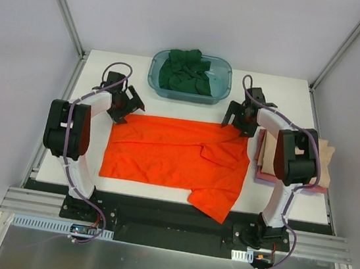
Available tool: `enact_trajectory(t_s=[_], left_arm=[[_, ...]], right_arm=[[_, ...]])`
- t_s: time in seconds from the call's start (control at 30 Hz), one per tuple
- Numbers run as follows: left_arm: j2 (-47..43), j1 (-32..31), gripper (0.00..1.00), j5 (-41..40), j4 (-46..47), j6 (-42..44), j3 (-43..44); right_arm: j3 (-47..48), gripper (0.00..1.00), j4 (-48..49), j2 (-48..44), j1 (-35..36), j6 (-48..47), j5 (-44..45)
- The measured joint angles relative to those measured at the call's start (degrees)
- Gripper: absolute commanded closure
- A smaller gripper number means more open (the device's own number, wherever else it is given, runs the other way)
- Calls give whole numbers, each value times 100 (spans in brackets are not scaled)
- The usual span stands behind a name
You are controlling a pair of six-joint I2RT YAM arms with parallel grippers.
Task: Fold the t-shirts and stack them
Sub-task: Fold the flattened tshirt in 1/3 of the way, then grap the side of the flattened tshirt closest away from the robot with both arms
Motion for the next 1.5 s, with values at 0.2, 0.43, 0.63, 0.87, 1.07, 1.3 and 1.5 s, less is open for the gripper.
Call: enact_trajectory(t_s=[0.2, 0.43, 0.63, 0.87, 1.07, 1.3, 1.5], left_arm=[[636, 59, 1, -2, -142, 98, 859], [938, 70, 1, -9, -282, 205, 1344], [448, 72, 1, -229, -444, 341, 1036], [-2835, 72, 1, -730, -542, 151, -1377], [-5060, 103, 1, -1298, -1154, -385, -3469], [-6140, 109, 27, -1851, -1692, -855, -4328], [-5713, 109, 56, -2046, -1674, -1126, -4328]], right_arm=[[1014, 4, -17, 710, -155, -144, -227], [1397, 4, -42, 951, -234, -354, -319], [911, 4, -44, 374, -201, -699, -254], [-1185, 4, 109, -2594, 490, -824, 240], [-2907, 4, 197, -4245, 1414, -361, 487], [-3897, 4, 46, -5012, 1764, 98, 682], [-4148, 4, 44, -5427, 1770, 339, 826]])
